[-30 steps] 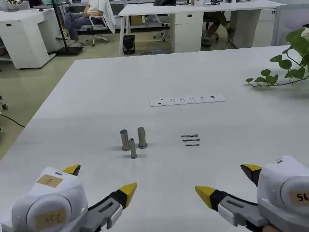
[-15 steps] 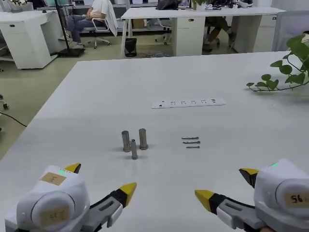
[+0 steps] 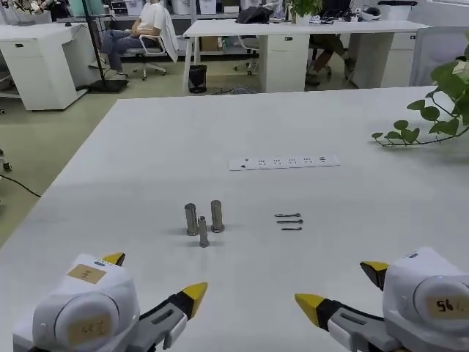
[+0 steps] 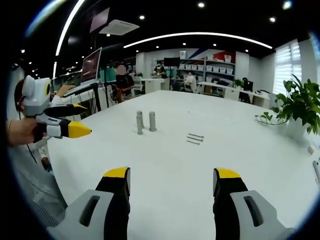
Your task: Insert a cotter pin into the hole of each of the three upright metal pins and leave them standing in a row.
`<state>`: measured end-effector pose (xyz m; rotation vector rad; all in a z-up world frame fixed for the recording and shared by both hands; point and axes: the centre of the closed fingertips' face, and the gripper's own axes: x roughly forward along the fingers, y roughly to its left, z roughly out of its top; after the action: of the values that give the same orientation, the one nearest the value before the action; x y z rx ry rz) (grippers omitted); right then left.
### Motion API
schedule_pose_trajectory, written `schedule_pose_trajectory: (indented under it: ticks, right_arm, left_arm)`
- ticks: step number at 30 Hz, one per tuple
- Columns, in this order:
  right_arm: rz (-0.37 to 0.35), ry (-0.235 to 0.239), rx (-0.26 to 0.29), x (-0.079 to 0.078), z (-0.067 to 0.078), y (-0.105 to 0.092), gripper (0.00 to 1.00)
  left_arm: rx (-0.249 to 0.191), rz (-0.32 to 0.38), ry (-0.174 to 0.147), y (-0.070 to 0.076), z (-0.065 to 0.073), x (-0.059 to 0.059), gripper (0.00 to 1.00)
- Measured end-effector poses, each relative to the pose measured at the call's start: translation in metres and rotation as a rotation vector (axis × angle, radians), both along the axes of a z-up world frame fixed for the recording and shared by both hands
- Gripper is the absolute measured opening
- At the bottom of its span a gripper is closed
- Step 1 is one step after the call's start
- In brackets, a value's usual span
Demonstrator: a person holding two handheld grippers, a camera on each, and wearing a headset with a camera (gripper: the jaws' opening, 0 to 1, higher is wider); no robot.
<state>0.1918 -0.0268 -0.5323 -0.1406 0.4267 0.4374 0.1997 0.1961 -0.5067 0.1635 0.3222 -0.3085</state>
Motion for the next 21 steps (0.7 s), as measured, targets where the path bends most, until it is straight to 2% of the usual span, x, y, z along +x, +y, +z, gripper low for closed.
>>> schedule_pose_trajectory:
  ticks: [7, 15, 21]
  right_arm:
    - [0.016, -0.01, 0.001, -0.001, 0.003, 0.005, 0.63]
    - [0.027, -0.029, 0.014, 0.0, 0.011, 0.008, 0.63]
    - [0.024, -0.025, 0.031, 0.001, 0.019, 0.006, 0.62]
  left_arm:
    - [-0.02, 0.001, 0.01, 0.001, 0.0, 0.0, 0.7]
    - [-0.015, -0.002, 0.02, 0.002, 0.0, -0.001, 0.68]
    - [-0.01, -0.014, 0.03, 0.002, 0.001, -0.001, 0.65]
